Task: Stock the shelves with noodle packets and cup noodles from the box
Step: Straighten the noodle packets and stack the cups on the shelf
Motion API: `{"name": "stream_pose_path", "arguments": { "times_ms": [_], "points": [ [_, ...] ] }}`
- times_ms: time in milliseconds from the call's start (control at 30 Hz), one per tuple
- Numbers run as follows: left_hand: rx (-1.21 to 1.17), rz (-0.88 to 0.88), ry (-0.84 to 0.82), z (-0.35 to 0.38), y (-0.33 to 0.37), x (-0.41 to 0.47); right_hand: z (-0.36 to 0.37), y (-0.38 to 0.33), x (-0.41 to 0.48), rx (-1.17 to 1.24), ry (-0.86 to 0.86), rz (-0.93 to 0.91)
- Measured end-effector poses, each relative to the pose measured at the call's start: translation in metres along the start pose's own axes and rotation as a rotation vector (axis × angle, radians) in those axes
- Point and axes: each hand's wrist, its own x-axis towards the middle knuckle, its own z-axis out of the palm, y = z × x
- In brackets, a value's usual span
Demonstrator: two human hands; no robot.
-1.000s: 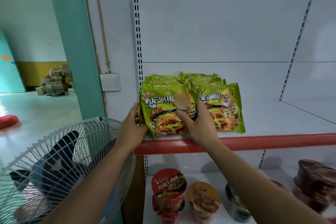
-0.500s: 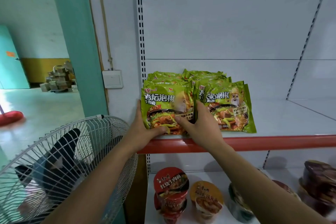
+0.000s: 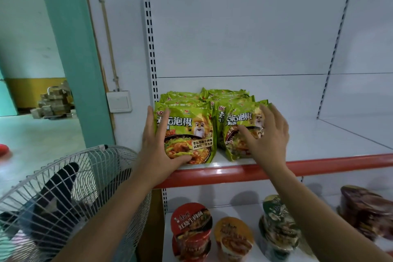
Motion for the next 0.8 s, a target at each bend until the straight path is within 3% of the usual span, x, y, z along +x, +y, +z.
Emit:
{"name": "stream_pose_path", "arguments": {
  "times_ms": [67, 133, 333, 800],
  "points": [
    [-0.01, -0.036, -0.006, 0.002, -0.001, 0.001, -0.005, 0.018, 0.006, 0.009, -0.164, 0.199],
    [-0.013, -0.036, -0.005, 0.005, -0.002, 0.001, -0.007, 0.026, 0.006, 0.067, -0.262, 0.287],
    [0.012, -0.027, -0.024, 0.013, 0.002, 0.003, 0.011, 0.01, -0.005, 0.031, -0.319, 0.202],
    [0.163, -0.043, -0.023, 0.01, 0.007, -0.001, 0.004, 0.009, -0.001, 0.077, -0.367, 0.243]
  ]
}}
